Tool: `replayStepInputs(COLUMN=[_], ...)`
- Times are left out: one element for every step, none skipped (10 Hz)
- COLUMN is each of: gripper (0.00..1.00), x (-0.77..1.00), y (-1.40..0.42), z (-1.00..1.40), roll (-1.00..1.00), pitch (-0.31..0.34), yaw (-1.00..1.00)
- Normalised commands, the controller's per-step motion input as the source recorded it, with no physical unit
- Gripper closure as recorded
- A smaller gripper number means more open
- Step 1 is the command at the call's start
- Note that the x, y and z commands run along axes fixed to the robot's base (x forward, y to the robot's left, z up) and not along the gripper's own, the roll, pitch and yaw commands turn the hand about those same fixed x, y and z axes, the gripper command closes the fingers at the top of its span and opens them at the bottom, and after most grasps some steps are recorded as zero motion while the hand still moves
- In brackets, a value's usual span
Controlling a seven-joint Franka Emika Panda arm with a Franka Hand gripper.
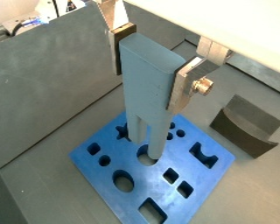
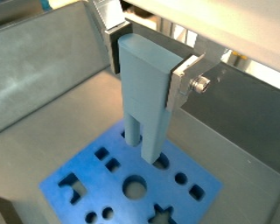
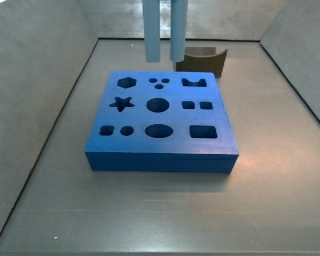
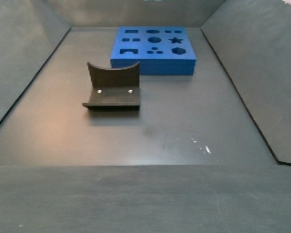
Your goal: Insert the square-circle object.
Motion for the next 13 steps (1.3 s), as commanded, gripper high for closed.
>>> replayStepInputs(gripper=[1.0,1.0,1.0,1.0,1.0,1.0,1.0,1.0,1.0,1.0,1.0,1.0,1.0], x=[-1.0,-0.93,-0.66,-0.62,-0.49,-0.1,-0.03,0.16,0.16,0.08,0.01,0.06,0.0], y=[-0.34,-0.48,-0.44,-0.28,-0.04,0.0,0.0,-0.15,-0.19,-0.16,0.0,0.01,0.06], z=[-1.0,-1.0,-1.0,-1.0,-0.95,-0.32,0.0,-0.16,-0.21,-0.37,-0.43,-0.51,-0.46], roll=[0.0,0.0,0.0,-0.03,-0.1,-0.2,0.0,0.06,0.06,0.04,0.07,0.09,0.13], pitch=[0.0,0.009,0.0,0.0,0.0,0.0,0.0,0.0,-0.001,-0.049,-0.047,-0.036,-0.059], yaw=[0.0,0.0,0.07,0.1,0.04,0.03,0.0,0.0,-0.01,0.0,0.0,0.0,0.0])
